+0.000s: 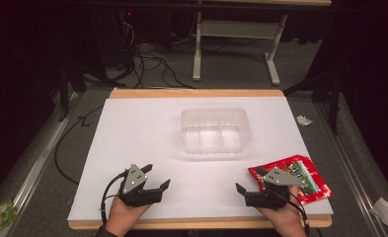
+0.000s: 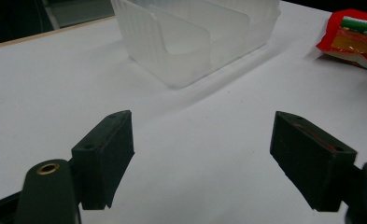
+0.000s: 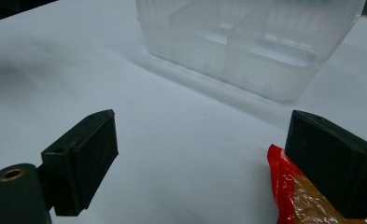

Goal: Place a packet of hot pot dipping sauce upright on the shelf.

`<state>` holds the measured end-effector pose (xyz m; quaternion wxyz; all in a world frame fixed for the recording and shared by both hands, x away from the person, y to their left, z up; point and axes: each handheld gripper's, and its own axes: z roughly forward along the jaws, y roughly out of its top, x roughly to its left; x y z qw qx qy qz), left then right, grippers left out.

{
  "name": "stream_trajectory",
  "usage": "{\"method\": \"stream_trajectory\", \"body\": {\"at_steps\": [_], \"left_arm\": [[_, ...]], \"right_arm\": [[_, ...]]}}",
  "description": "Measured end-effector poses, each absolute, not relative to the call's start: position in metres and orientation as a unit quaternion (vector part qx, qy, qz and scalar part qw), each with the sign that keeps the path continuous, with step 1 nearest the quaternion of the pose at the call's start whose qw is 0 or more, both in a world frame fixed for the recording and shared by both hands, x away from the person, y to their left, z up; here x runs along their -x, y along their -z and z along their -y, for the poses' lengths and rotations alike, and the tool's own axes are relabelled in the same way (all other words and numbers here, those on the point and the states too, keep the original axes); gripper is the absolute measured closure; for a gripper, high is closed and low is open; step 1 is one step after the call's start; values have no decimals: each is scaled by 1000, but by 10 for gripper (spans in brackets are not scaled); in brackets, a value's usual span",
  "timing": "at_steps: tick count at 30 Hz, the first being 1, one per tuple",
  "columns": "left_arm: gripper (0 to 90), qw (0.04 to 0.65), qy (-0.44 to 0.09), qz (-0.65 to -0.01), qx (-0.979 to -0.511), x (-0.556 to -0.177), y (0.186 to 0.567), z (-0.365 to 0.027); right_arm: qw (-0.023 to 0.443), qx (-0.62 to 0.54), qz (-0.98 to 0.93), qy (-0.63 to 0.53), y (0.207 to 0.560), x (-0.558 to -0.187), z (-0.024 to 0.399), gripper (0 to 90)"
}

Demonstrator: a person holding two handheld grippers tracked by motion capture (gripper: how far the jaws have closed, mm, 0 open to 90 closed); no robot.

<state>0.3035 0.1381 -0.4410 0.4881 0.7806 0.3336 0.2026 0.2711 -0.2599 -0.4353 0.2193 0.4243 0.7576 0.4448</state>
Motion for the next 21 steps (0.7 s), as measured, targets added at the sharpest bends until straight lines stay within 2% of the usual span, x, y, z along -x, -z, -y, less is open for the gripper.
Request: {"method": "stream_trajectory", "body": {"at_steps": [14, 21], "left_arm": [[223, 487, -200, -322, -787, -303, 441, -135], [223, 487, -197, -322, -788, -303, 441, -135]], "right_arm": [[218, -429, -754, -447, 437, -271, 267, 72], [209, -441, -741, -461, 435, -271, 271, 20]]}}
